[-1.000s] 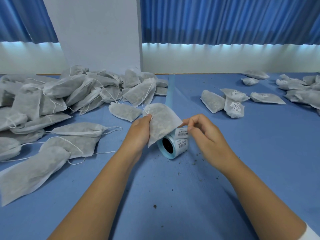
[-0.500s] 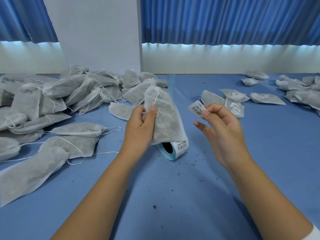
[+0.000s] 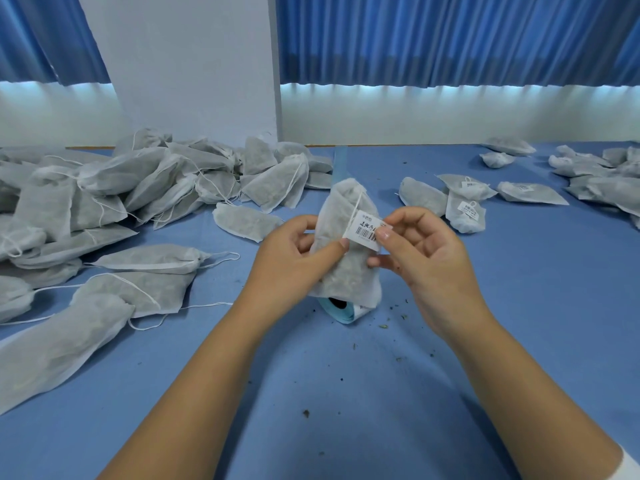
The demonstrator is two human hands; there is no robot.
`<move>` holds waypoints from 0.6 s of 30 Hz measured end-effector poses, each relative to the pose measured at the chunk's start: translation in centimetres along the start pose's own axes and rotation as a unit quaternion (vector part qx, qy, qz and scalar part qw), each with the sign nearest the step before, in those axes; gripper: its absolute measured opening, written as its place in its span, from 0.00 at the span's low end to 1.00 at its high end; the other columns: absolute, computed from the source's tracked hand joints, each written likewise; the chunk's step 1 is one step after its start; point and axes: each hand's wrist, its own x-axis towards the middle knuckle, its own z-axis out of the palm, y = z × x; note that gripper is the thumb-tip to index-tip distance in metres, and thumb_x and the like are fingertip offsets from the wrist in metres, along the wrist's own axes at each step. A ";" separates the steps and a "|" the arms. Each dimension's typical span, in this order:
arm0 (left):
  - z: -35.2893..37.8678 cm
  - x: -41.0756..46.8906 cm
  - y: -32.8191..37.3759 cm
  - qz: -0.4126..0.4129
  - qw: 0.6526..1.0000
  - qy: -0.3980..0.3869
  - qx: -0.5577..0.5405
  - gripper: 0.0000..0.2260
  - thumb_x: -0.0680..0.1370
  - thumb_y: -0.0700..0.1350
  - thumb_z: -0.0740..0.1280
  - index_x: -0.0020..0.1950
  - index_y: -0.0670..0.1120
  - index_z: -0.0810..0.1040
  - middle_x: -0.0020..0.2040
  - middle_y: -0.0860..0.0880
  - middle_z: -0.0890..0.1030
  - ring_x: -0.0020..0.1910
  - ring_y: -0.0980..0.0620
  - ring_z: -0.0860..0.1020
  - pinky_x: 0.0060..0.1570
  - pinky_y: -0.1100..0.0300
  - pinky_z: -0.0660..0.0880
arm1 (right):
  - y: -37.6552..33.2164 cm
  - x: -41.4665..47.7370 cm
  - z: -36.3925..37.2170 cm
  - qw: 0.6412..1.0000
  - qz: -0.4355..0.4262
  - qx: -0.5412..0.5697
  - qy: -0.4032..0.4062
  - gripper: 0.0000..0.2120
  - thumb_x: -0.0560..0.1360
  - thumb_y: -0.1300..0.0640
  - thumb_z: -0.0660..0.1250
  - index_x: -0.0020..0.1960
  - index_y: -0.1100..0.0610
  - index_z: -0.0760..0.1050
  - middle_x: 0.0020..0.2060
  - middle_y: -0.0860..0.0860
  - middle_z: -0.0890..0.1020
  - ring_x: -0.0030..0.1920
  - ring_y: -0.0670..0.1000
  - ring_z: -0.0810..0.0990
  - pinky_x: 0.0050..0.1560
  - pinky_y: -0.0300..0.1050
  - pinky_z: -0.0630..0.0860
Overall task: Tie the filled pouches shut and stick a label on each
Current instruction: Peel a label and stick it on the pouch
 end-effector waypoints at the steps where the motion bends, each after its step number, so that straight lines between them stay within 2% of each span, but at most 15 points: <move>1: 0.0 -0.1 0.1 0.000 1.000 -0.006 0.000 0.09 0.76 0.42 0.73 0.56 0.45 0.81 0.44 0.49 0.87 0.44 0.52 0.85 0.47 0.55 0.81 | 0.0 0.0 -0.1 1.000 -0.004 -0.022 0.004 0.05 0.76 0.64 0.68 0.47 0.55 0.76 0.38 0.48 0.83 0.39 0.46 0.81 0.38 0.38 0.78; 4: 0.0 -0.2 0.2 0.000 1.000 -0.015 0.002 0.10 0.75 0.41 0.74 0.57 0.44 0.81 0.46 0.49 0.87 0.46 0.51 0.86 0.49 0.55 0.82 | 0.0 -0.1 0.0 0.999 0.006 -0.047 0.008 0.09 0.76 0.64 0.69 0.52 0.52 0.75 0.37 0.49 0.84 0.32 0.43 0.77 0.34 0.34 0.73; 7: 0.0 -0.3 0.3 0.002 1.000 -0.021 0.009 0.11 0.75 0.40 0.74 0.57 0.45 0.81 0.47 0.50 0.87 0.47 0.53 0.85 0.49 0.56 0.82 | 0.1 -0.1 0.0 0.999 0.015 -0.042 0.008 0.13 0.75 0.64 0.70 0.56 0.53 0.72 0.38 0.52 0.85 0.33 0.42 0.79 0.36 0.31 0.73; 13: 0.0 -0.3 0.2 0.006 0.999 -0.044 0.015 0.15 0.73 0.39 0.76 0.59 0.45 0.80 0.49 0.50 0.87 0.49 0.53 0.85 0.52 0.55 0.82 | 0.2 0.0 0.1 0.996 0.021 -0.072 0.044 0.13 0.74 0.63 0.72 0.53 0.52 0.72 0.36 0.50 0.85 0.33 0.41 0.79 0.37 0.32 0.73; 18: 0.2 -0.4 0.0 0.026 0.998 -0.051 0.018 0.14 0.72 0.40 0.77 0.56 0.46 0.80 0.48 0.53 0.87 0.47 0.55 0.85 0.46 0.62 0.81 | 0.5 -0.3 0.5 0.990 -0.005 -0.120 0.075 0.15 0.71 0.62 0.75 0.51 0.52 0.72 0.34 0.48 0.83 0.36 0.45 0.80 0.40 0.36 0.76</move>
